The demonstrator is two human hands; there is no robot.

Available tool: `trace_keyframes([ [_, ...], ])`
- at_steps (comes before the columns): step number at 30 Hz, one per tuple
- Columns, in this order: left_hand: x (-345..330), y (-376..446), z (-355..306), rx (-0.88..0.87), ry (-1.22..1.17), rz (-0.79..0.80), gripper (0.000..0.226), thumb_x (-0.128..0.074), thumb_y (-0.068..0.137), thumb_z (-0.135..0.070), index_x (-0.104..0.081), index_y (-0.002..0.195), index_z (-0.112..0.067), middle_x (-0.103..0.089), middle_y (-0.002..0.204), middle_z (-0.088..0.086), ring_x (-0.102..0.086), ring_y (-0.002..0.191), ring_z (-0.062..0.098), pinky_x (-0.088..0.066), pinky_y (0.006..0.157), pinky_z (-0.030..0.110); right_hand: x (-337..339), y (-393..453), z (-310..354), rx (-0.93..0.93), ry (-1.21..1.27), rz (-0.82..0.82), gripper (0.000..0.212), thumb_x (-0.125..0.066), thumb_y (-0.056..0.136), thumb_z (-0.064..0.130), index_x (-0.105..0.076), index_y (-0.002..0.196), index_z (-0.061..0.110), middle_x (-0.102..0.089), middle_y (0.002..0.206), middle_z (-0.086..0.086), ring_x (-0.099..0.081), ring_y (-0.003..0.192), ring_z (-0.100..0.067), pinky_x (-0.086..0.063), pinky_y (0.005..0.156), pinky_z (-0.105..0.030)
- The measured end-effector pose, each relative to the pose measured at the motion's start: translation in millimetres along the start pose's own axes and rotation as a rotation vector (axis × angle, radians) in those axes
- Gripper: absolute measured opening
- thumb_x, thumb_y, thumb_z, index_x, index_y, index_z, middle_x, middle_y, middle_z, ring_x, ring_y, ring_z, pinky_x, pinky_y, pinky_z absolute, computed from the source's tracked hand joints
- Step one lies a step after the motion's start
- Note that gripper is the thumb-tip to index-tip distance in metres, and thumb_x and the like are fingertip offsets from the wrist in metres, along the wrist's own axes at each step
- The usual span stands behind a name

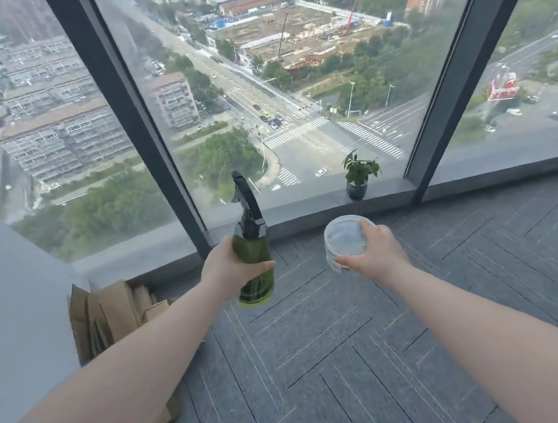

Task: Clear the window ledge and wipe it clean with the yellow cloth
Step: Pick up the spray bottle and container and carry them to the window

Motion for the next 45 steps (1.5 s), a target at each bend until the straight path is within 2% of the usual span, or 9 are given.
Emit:
trace_keyframes([
  [4, -1.9, 83.5, -18.7, 0.013, 0.014, -0.002, 0.059, -0.084, 0.058, -0.053, -0.049, 0.099, -0.028, -0.063, 0.103, -0.007, -0.060, 0.097, 0.020, -0.053, 0.081, 0.035, 5.9, 85.1, 15.8, -0.009, 0.028, 0.014, 0.087, -0.075, 0.068, 0.056, -0.037, 0.140, 0.023, -0.042, 0.131, -0.009, -0.050, 0.116, -0.028, -0.046, 0.097, -0.039],
  [12, -24.0, 237.3, -42.8, 0.096, 0.011, -0.056, 0.060, -0.084, 0.058, -0.052, -0.047, 0.100, -0.030, -0.061, 0.103, -0.008, -0.058, 0.101, 0.018, -0.052, 0.085, 0.036, -7.7, 273.3, 37.4, 0.054, -0.007, 0.132, 0.095, -0.073, 0.072, 0.056, -0.027, 0.148, 0.021, -0.038, 0.139, -0.011, -0.045, 0.123, -0.029, -0.044, 0.098, -0.040],
  [18, -42.3, 349.5, -55.1, 0.229, 0.016, -0.103, 0.060, -0.083, 0.059, -0.053, -0.047, 0.099, -0.027, -0.059, 0.102, -0.007, -0.058, 0.101, 0.020, -0.051, 0.085, 0.035, -15.6, 410.2, 52.4, 0.112, -0.037, 0.230, 0.101, -0.073, 0.071, 0.057, -0.023, 0.150, 0.019, -0.037, 0.142, -0.011, -0.047, 0.125, -0.030, -0.044, 0.100, -0.041],
  [22, -56.6, 407.7, -53.7, 0.270, -0.061, -0.104, 0.060, -0.085, 0.060, -0.049, -0.047, 0.102, -0.029, -0.059, 0.104, -0.009, -0.058, 0.106, 0.019, -0.051, 0.091, 0.038, -31.3, 477.0, 50.4, 0.082, -0.083, 0.252, 0.100, -0.073, 0.070, 0.059, -0.025, 0.148, 0.019, -0.038, 0.140, -0.013, -0.046, 0.124, -0.031, -0.043, 0.100, -0.041],
  [25, -68.4, 449.7, -46.7, 0.286, -0.069, -0.071, 0.058, -0.084, 0.062, -0.046, -0.046, 0.103, -0.032, -0.057, 0.104, -0.012, -0.057, 0.107, 0.018, -0.049, 0.091, 0.034, -47.7, 513.7, 42.8, 0.035, -0.100, 0.277, 0.099, -0.073, 0.071, 0.058, -0.025, 0.149, 0.019, -0.038, 0.140, -0.012, -0.044, 0.126, -0.030, -0.042, 0.101, -0.040],
  [34, -109.3, 558.1, 5.6, 0.306, -0.054, -0.017, 0.068, -0.084, 0.064, -0.044, -0.051, 0.120, -0.024, -0.061, 0.121, -0.003, -0.057, 0.115, 0.022, -0.049, 0.093, 0.036, -107.4, 609.2, 22.1, -0.012, -0.140, 0.257, 0.100, -0.072, 0.071, 0.059, -0.024, 0.149, 0.019, -0.035, 0.142, -0.012, -0.045, 0.126, -0.030, -0.042, 0.098, -0.038],
  [37, -132.0, 592.4, 37.5, 0.317, -0.079, -0.014, 0.064, -0.086, 0.062, -0.042, -0.055, 0.115, -0.026, -0.063, 0.115, -0.006, -0.059, 0.109, 0.020, -0.050, 0.091, 0.035, -147.5, 645.4, 5.3, -0.022, -0.148, 0.253, 0.099, -0.073, 0.070, 0.059, -0.026, 0.148, 0.019, -0.038, 0.139, -0.014, -0.045, 0.125, -0.033, -0.043, 0.098, -0.040],
  [41, -172.5, 640.8, 84.2, 0.273, -0.037, -0.059, 0.052, -0.088, 0.060, -0.038, -0.063, 0.103, -0.023, -0.063, 0.097, -0.007, -0.061, 0.094, 0.018, -0.051, 0.080, 0.031, -211.3, 694.2, -20.5, -0.017, -0.135, 0.261, 0.097, -0.073, 0.071, 0.057, -0.027, 0.147, 0.019, -0.037, 0.140, -0.014, -0.043, 0.126, -0.034, -0.042, 0.099, -0.042],
  [45, -214.4, 682.2, 136.5, 0.301, -0.029, -0.115, 0.059, -0.087, 0.057, -0.044, -0.061, 0.106, -0.024, -0.065, 0.106, -0.004, -0.061, 0.099, 0.020, -0.054, 0.086, 0.039, -274.0, 727.5, -45.4, 0.015, -0.138, 0.259, 0.098, -0.072, 0.070, 0.060, -0.027, 0.147, 0.020, -0.038, 0.139, -0.013, -0.043, 0.126, -0.034, -0.042, 0.100, -0.042],
])
Point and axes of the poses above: each hand's wrist, its own y-axis towards the middle knuckle, its own x-axis out of the back of the hand, z = x × y, the point moved 3 cm from there along y, towards the middle knuckle
